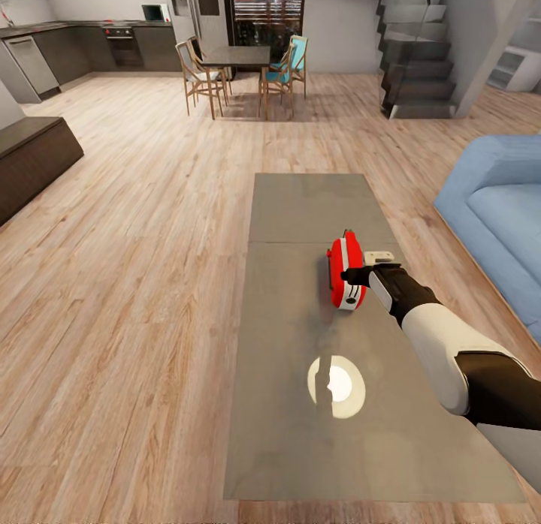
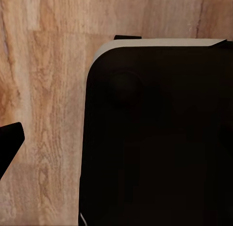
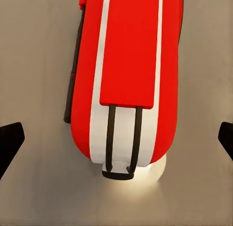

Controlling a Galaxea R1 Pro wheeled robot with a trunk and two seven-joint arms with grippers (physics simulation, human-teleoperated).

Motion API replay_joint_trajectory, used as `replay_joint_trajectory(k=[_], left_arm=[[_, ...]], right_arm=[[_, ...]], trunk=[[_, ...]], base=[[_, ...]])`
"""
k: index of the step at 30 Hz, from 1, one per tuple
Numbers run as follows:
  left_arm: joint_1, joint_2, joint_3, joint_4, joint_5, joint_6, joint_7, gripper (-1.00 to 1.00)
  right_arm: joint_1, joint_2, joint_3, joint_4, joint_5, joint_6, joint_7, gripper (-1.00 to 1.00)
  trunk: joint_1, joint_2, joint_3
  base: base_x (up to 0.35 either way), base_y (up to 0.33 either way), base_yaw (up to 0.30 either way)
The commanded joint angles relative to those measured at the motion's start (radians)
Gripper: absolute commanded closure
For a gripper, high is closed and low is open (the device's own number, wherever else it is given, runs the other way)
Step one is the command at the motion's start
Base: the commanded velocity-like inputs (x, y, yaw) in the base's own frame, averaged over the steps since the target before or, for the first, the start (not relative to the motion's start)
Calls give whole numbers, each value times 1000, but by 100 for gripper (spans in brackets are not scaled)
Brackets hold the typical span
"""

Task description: Turn on the radio receiver that's on the table in the living room.

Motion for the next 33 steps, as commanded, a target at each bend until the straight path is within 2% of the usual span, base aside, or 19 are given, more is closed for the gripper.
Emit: replay_joint_trajectory(k=[1, 10, 18, 33], left_arm=[[0, 0, 0, 0, 0, 0, 0, -100], [0, 0, 0, 0, 0, 0, 0, -100], [0, 0, 0, 1, 0, 0, 0, -100], [0, 0, 0, 1, 0, 0, 0, -100]], right_arm=[[0, 0, 0, 0, 0, 0, 0, -100], [0, -1, 0, 0, 2, -4, 0, -100], [0, -4, -1, 4, -3, -99, -12, -100], [0, -5, -1, 6, -6, -113, -9, -100]], trunk=[[0, 0, -2], [0, 0, -16], [0, 0, -29], [0, 0, -41]], base=[[0, 0, 0], [0, 0, -3], [0, 0, -51], [0, 0, -27]])
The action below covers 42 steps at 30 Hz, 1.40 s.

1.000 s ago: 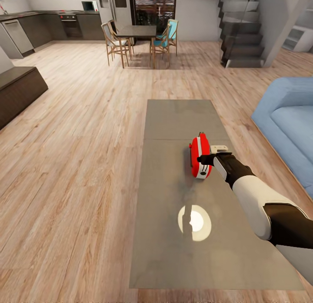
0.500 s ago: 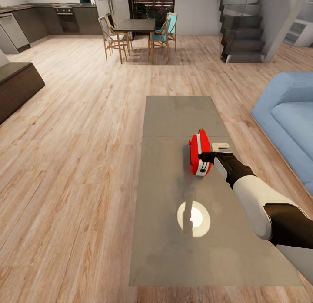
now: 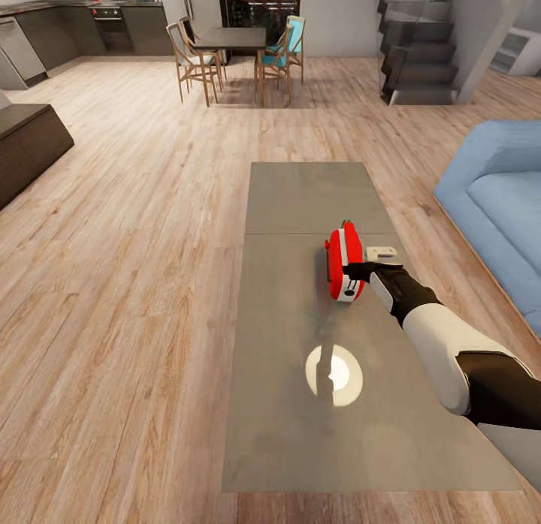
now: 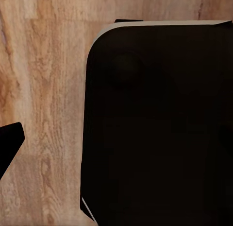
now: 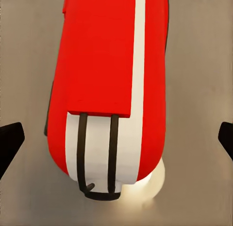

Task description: Turn on the radio receiver that's on the table in the living room.

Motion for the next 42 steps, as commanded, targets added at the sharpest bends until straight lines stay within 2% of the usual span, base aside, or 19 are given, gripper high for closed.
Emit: replay_joint_trajectory(k=[1, 16, 42], left_arm=[[0, 0, 0, 0, 0, 0, 0, -100], [0, 0, 0, 0, 0, 0, 0, -100], [0, 0, 0, 0, 0, 0, 0, -100]], right_arm=[[0, 0, 0, 1, 0, 0, 2, -100], [0, 3, 1, 2, 0, -1, 8, -100], [0, 6, 1, 6, -1, -43, 9, -100]], trunk=[[0, 0, 0], [0, 0, -1], [0, 0, -33]], base=[[0, 0, -1], [0, 0, -3], [0, 0, -63]])
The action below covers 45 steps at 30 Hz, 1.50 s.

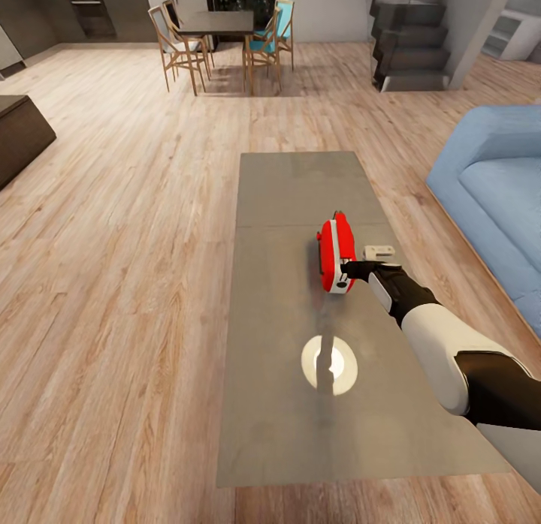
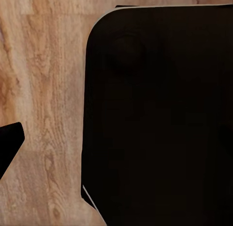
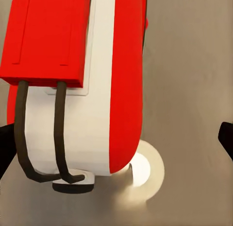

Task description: Turn on the radio receiver that's on the table in the living room.

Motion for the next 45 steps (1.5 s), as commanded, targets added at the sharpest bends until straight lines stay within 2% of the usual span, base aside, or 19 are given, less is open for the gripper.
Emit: replay_joint_trajectory(k=[1, 45], left_arm=[[0, 0, 0, 0, 0, 0, 0, -100], [0, -1, -1, 0, 0, 0, 0, -100]], right_arm=[[0, 0, 0, 0, 0, 0, 0, -100], [1, 1, 0, 1, 0, 0, 0, -100]], trunk=[[0, 0, 0], [0, 0, 0]], base=[[0, 0, -6], [0, 0, 0]])
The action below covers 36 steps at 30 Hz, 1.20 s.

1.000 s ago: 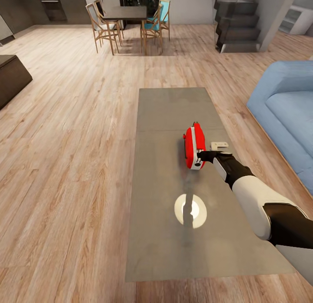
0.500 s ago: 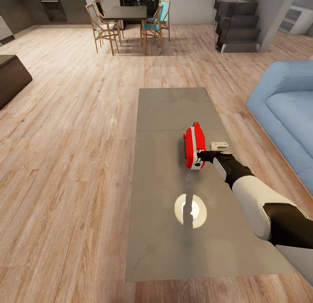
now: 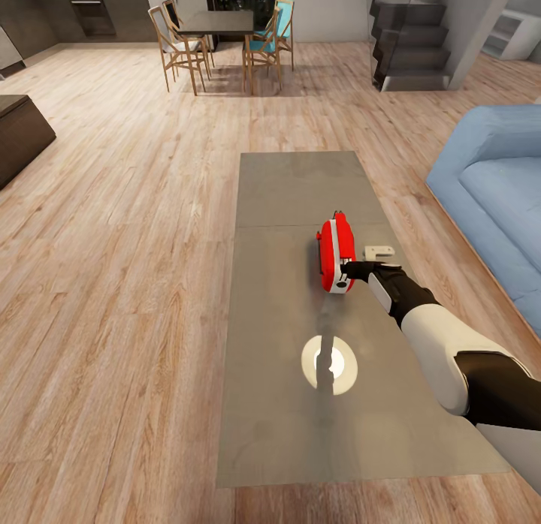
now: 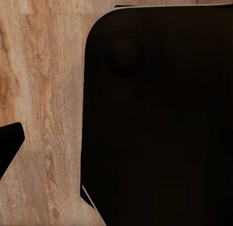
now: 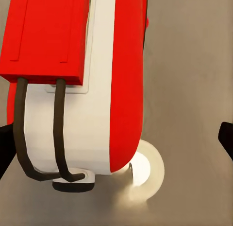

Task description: Turn on the radio receiver that's on the table in the living room.

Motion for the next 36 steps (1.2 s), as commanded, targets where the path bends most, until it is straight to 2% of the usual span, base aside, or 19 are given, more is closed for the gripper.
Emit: replay_joint_trajectory(k=[1, 6, 7, 16, 36], left_arm=[[0, 0, 0, 0, 0, 0, 0, -100], [0, 0, 0, 0, 0, 0, 0, -100], [0, 0, -1, 0, 0, 0, 0, -100], [0, 0, -1, 0, 0, 0, 0, -100], [0, 0, -1, 0, 0, 0, 0, -100]], right_arm=[[0, 0, 0, 2, 0, 0, 0, -100], [0, 0, 0, 15, -1, 0, 0, -100], [0, 0, 0, 18, -1, 0, 0, 100], [0, 0, 0, 39, -1, -43, 0, 100], [0, 0, 2, 42, 2, -45, -1, 100]], trunk=[[0, 0, 0], [0, 0, 0], [0, 0, 0], [0, 0, 0], [0, 0, 0]], base=[[0, 0, 0], [0, 0, 0], [0, 0, 0], [0, 0, 0], [0, 0, 0]])
